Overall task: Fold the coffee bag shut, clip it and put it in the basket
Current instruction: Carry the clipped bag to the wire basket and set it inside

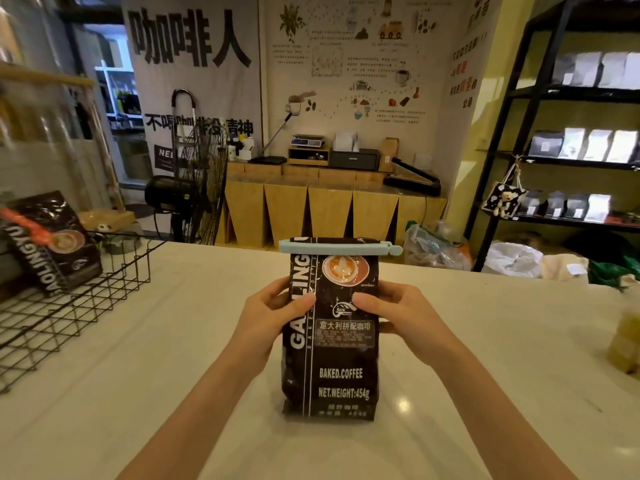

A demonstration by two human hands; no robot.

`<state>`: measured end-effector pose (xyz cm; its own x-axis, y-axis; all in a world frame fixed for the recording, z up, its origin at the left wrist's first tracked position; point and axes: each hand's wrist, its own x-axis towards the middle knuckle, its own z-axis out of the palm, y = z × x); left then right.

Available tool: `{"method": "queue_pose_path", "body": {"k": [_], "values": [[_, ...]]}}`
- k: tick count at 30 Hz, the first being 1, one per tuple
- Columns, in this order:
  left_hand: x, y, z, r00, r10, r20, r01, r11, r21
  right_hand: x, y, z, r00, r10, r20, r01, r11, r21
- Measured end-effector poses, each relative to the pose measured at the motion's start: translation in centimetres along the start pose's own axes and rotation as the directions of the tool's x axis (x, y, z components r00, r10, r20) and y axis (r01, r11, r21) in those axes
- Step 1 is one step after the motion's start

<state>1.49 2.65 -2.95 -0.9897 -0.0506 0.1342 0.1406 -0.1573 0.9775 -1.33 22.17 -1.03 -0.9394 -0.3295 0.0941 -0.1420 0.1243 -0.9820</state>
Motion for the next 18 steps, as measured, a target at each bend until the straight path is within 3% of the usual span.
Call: {"method": "queue_pose_path", "body": {"k": [10,18], "values": [[0.4,6.8,-8.5,0.969,0.209,-0.133,-0.205,0.978,0.041,6.3,-5.3,8.5,0.97,-0.227,0.088,0.224,0.973,0.048],[0.0,12.8,-21.5,0.848,0.405,-0.341,-0.359,0.913,0.192,13.3,-10.1,22.9,0.924,-0.34,0.176,0.31,0.934,0.179]]}}
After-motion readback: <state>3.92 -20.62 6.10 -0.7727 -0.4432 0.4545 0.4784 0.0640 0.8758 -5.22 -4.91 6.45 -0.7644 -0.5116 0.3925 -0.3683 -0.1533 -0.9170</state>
